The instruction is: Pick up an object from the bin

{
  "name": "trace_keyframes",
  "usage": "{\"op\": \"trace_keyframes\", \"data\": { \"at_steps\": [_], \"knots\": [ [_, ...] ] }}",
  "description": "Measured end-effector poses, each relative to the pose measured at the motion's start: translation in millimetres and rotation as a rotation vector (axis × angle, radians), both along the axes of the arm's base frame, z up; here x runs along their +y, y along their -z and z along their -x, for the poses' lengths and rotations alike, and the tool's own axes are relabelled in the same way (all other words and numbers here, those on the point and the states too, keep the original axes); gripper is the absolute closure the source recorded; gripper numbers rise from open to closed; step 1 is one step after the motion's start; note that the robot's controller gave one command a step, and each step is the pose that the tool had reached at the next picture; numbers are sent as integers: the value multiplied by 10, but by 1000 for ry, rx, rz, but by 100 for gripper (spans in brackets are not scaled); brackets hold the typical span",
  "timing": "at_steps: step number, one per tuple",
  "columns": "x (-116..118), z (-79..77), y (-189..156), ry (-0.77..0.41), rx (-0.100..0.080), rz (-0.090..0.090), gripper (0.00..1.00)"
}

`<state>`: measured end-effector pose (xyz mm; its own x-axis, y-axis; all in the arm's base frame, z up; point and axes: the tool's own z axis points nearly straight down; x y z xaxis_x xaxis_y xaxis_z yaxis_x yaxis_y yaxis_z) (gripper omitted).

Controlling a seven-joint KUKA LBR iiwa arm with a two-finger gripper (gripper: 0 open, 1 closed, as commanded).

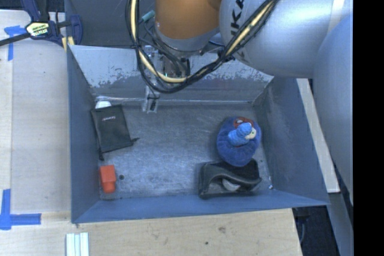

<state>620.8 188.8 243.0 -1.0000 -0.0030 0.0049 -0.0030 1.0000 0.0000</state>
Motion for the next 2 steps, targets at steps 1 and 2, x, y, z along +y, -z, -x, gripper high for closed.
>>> {"op": "trace_keyframes", "data": {
  "at_steps": [1,2],
  "knots": [
    [419,56,1038,-59,0,0,0],
    [290,-7,1738,-406,-7,-1,0]
  ]
}}
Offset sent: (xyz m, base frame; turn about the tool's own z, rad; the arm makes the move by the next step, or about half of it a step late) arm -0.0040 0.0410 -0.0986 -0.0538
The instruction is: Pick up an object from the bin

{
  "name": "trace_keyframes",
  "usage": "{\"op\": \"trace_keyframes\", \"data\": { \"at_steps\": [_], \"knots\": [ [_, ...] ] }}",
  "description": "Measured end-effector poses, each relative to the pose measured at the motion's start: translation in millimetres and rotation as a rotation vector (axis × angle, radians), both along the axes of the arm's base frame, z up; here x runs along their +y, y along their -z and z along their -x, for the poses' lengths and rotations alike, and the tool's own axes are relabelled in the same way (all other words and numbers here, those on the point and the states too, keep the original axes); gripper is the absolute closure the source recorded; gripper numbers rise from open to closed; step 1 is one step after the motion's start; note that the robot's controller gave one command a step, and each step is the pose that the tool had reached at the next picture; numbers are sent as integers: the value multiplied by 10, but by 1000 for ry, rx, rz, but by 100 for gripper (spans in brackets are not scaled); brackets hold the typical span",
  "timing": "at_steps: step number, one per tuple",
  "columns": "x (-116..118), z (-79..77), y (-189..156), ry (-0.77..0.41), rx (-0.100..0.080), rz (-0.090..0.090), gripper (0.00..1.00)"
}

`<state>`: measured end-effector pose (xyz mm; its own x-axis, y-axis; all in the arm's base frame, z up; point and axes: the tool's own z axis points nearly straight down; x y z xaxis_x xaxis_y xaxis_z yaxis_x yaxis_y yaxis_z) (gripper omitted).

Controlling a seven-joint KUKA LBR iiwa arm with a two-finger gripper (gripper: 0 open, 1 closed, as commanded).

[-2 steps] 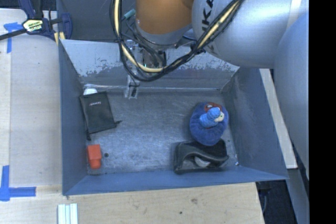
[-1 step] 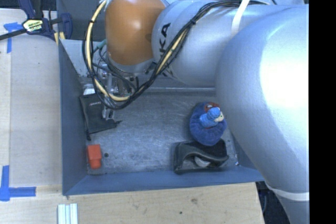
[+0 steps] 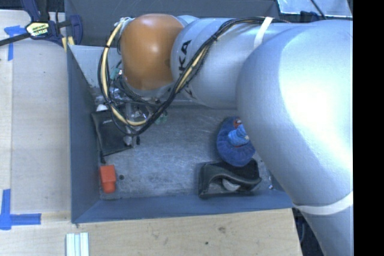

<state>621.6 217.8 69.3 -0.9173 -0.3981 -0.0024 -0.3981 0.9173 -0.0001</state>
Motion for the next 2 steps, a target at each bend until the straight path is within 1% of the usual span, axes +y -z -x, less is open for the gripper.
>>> {"op": "trace_keyframes", "data": {
  "at_steps": [1,2],
  "knots": [
    [0,-24,-44,2,-7,-1,100],
    [74,135,-1347,-4,-10,-3,100]
  ]
}}
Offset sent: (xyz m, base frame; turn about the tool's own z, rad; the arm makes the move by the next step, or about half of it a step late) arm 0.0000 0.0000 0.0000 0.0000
